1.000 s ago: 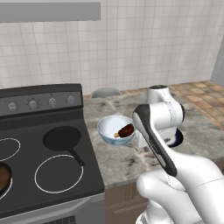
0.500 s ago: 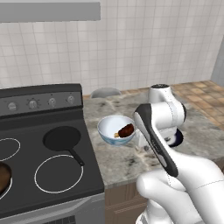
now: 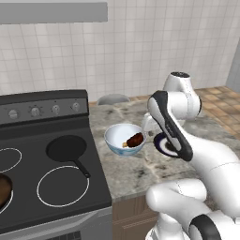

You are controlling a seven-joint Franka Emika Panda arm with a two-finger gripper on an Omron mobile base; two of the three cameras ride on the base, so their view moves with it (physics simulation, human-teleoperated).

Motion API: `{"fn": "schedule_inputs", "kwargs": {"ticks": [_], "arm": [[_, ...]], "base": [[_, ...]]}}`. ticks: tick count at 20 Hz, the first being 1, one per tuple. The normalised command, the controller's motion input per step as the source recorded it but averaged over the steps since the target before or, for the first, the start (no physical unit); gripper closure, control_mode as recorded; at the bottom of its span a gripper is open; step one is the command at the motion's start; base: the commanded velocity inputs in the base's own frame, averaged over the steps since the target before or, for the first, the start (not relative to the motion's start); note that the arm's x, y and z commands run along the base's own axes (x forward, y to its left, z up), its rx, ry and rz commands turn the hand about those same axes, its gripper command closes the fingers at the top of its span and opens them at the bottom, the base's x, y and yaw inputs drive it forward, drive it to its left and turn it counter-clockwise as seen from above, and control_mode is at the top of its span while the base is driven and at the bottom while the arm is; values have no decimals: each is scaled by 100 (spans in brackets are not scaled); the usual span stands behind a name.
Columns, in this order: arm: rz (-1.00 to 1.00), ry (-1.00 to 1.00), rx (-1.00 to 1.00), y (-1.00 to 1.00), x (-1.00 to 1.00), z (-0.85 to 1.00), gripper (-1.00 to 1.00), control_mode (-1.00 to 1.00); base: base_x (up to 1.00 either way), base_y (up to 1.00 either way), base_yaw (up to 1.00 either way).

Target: Place one of the steaks on the plate and the other in the bowl. Then place the bowl in the fridge.

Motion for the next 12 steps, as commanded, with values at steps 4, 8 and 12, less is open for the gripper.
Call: {"fn": "schedule_inputs", "kwargs": {"ticks": [4,8,12], "arm": [[-7,2,14,-1,100,-1,-100,-100],[0,9,-2,0,100,-3,-100,-100],[0,14,-5,-14,100,-20,-100,-100]], "base": [[0,0,0],[0,0,0],[0,0,0]]}}
